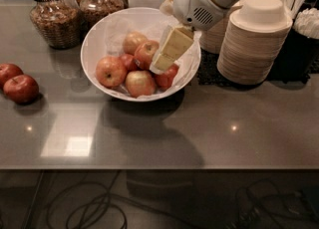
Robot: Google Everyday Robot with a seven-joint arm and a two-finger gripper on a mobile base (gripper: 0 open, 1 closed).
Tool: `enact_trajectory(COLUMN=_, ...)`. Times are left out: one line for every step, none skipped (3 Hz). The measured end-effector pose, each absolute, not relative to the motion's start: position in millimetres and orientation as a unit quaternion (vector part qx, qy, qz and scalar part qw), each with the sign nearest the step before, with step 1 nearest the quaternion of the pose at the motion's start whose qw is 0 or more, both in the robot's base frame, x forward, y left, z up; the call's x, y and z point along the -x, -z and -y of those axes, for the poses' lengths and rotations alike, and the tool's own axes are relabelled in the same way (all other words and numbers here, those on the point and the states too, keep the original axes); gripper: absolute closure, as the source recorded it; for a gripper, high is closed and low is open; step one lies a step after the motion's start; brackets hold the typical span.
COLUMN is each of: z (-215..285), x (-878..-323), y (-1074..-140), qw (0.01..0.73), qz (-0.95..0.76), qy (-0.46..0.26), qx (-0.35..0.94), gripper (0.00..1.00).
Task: Pick apple from white bowl
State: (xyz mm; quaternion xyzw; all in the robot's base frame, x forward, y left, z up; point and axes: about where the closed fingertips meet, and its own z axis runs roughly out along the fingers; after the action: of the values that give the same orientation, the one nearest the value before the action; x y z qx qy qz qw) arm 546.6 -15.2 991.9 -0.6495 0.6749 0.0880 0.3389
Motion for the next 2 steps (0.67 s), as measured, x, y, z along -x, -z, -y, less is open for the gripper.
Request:
enact_trajectory(z=1, x=-556, y=-982, qw=0.342, qz=-0.666, qy=-0.100, qx=0.655, gripper=0.27)
enact_trajectory(z=-7, x=-565, y=-972, qw=0.343, qz=-0.664, qy=-0.104, qx=0.657, gripper=0.08)
